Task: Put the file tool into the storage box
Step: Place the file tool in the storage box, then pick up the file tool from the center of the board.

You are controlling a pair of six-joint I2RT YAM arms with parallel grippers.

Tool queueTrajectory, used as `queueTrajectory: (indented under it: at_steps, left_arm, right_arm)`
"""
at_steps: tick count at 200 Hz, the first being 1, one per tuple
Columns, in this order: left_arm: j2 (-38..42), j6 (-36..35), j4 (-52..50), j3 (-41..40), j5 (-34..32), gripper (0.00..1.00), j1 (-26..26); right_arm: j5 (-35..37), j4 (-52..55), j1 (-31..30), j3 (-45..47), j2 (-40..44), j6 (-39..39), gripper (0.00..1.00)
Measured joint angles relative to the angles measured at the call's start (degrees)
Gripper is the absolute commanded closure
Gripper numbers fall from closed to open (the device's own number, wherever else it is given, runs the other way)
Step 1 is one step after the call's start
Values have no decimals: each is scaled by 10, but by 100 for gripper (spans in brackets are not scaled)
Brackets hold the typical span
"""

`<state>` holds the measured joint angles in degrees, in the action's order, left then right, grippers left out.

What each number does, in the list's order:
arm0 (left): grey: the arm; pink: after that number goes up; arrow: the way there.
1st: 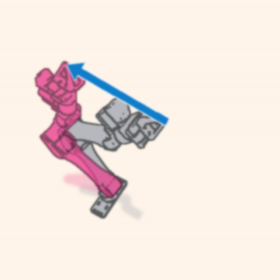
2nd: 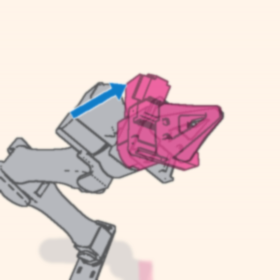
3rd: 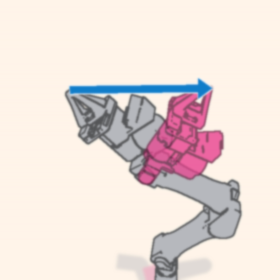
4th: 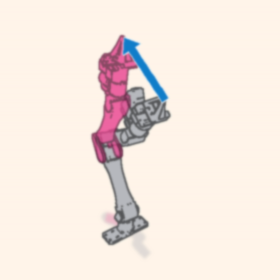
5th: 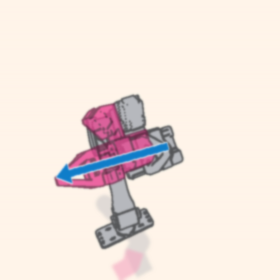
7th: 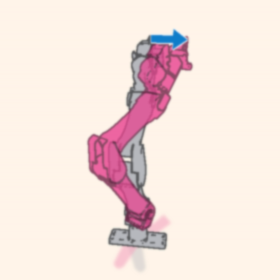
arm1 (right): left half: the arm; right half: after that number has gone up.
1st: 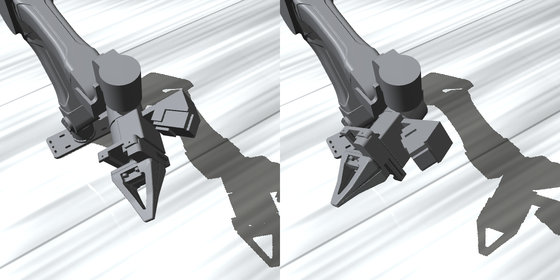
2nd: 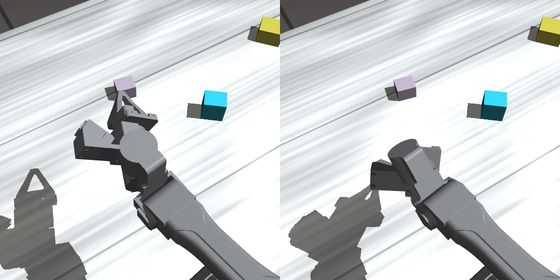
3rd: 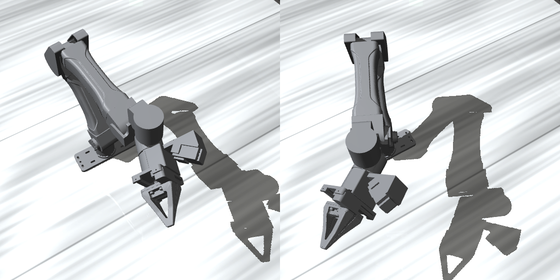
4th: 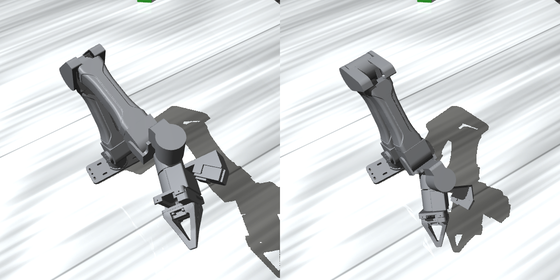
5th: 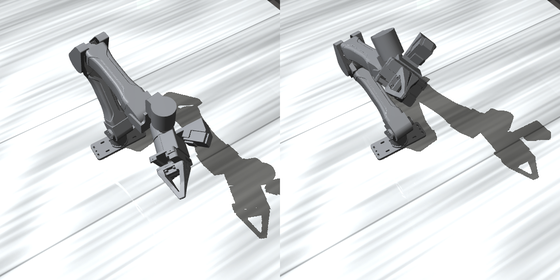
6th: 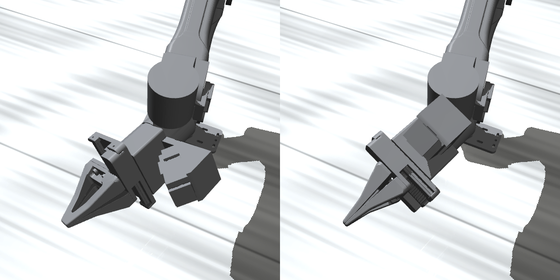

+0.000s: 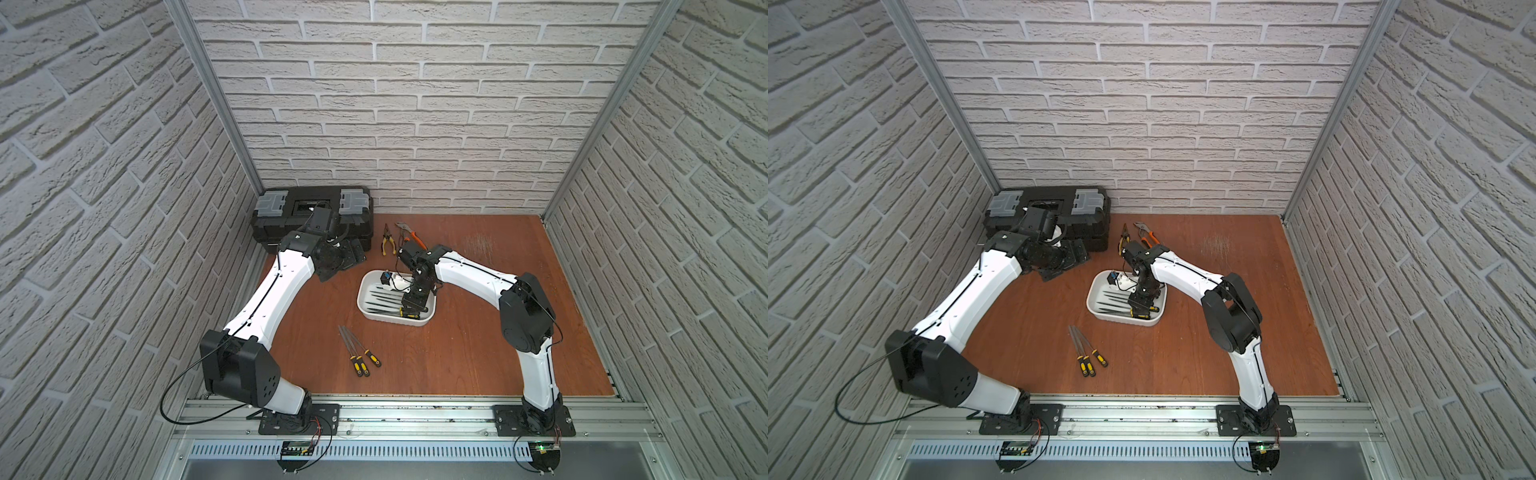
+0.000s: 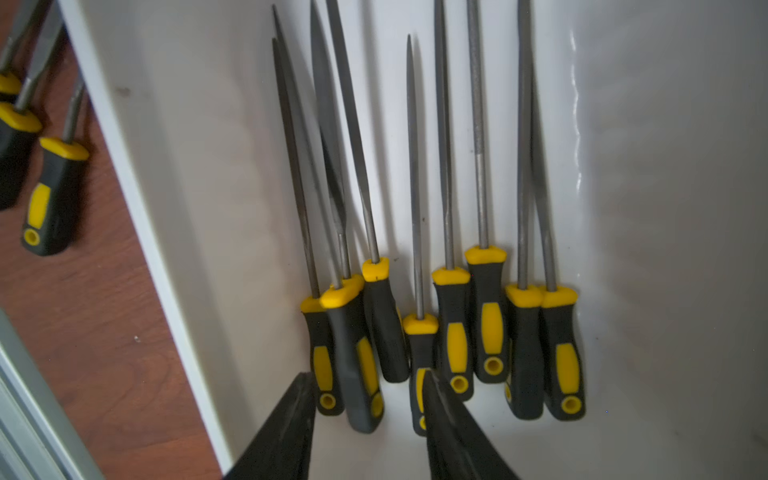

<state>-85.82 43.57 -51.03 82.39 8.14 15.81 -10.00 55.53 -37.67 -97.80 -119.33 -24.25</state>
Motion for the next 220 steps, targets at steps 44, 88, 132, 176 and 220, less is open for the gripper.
queueTrajectory:
  at_steps: [44, 88, 132, 176, 220]
  left_arm:
    - [-15, -25, -10, 0, 3, 2, 2]
    - [-10, -40, -14, -37, 4, 2, 33]
    - [25, -24, -8, -135, 8, 2, 97]
    - [102, 22, 10, -241, 11, 2, 112]
    - [167, 39, 18, -276, 10, 2, 61]
  right_arm:
    - [25, -24, 1, 5, 18, 76, 41]
    - [73, -88, 1, 98, 160, 250, 43]
    - [118, -165, -25, 270, 329, 496, 44]
    - [131, -206, -131, 387, 351, 641, 46]
    - [125, -244, -209, 381, 294, 676, 48]
